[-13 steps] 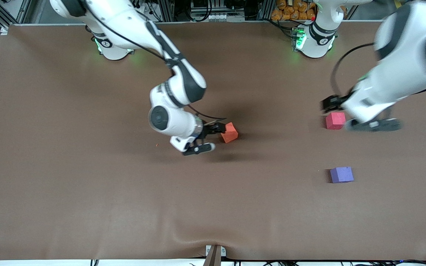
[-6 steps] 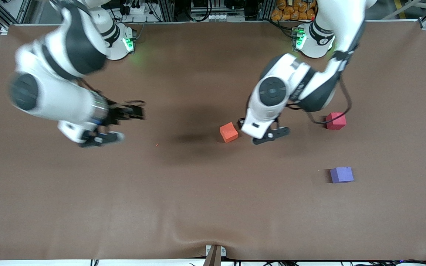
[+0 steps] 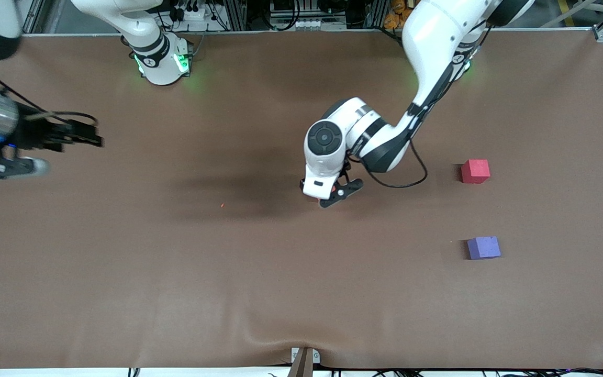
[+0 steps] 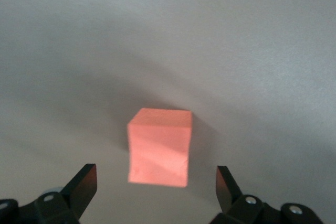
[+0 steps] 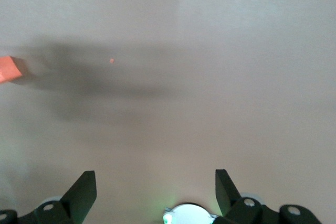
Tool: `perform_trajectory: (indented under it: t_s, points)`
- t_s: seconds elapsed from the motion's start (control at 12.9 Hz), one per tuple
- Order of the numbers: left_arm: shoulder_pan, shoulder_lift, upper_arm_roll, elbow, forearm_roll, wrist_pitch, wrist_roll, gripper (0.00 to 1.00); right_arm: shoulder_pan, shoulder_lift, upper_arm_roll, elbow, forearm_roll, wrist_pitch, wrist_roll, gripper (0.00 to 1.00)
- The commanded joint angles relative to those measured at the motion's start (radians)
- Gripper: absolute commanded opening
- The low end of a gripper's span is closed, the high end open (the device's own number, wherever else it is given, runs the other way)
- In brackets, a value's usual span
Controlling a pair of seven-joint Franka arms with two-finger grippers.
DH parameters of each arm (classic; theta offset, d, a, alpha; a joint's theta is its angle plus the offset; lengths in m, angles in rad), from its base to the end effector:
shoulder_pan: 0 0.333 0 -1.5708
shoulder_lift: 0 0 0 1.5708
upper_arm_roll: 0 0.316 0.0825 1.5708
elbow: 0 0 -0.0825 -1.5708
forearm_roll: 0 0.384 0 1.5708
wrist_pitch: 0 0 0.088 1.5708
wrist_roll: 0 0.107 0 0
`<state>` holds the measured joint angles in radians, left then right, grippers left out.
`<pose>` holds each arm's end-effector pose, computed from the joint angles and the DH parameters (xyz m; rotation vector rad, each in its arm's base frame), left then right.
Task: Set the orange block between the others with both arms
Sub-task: 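Carry the orange block with the left gripper toward the pink block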
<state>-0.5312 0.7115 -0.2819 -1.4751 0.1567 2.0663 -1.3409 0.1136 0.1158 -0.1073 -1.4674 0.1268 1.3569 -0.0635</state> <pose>0.5149 -0.4836 0.2615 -2.9859 -0.7681 0.1361 0.5649 0.0228 0.5922 -3.0002 -0.1231 0.3352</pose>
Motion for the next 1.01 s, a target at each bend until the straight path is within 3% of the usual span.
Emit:
perform_trajectory:
  t_s: [0.0, 0.31, 0.62, 0.7, 0.78, 0.85, 0.93]
  points:
    - [-0.007, 0.040, 0.010, 0.042, 0.029, 0.018, -0.026, 1.00, -0.069, -0.044, 0.028, 0.002, -0.041, -0.050, -0.059, 1.00]
    - [-0.009, 0.068, 0.009, 0.024, 0.038, 0.044, -0.029, 1.00, -0.166, -0.074, 0.072, 0.001, -0.110, -0.085, -0.139, 1.00]
    - [-0.009, 0.075, 0.009, -0.020, 0.030, 0.044, -0.041, 1.00, -0.166, -0.077, 0.070, 0.004, -0.159, -0.082, -0.223, 1.00]
    - [-0.010, 0.077, 0.009, -0.024, 0.029, 0.044, -0.041, 0.94, -0.166, -0.077, 0.070, 0.004, -0.162, -0.082, -0.225, 1.00]
    - [-0.010, 0.080, 0.007, -0.024, 0.023, 0.044, -0.043, 0.64, -0.166, -0.077, 0.070, 0.004, -0.164, -0.081, -0.214, 1.00]
    - [-0.010, 0.082, 0.007, -0.021, 0.012, 0.044, -0.043, 0.26, -0.166, -0.077, 0.070, 0.004, -0.164, -0.079, -0.210, 1.00]
    - [-0.009, 0.078, 0.007, -0.017, 0.004, 0.044, -0.043, 0.00, -0.166, -0.077, 0.070, 0.004, -0.156, -0.076, -0.199, 1.00]
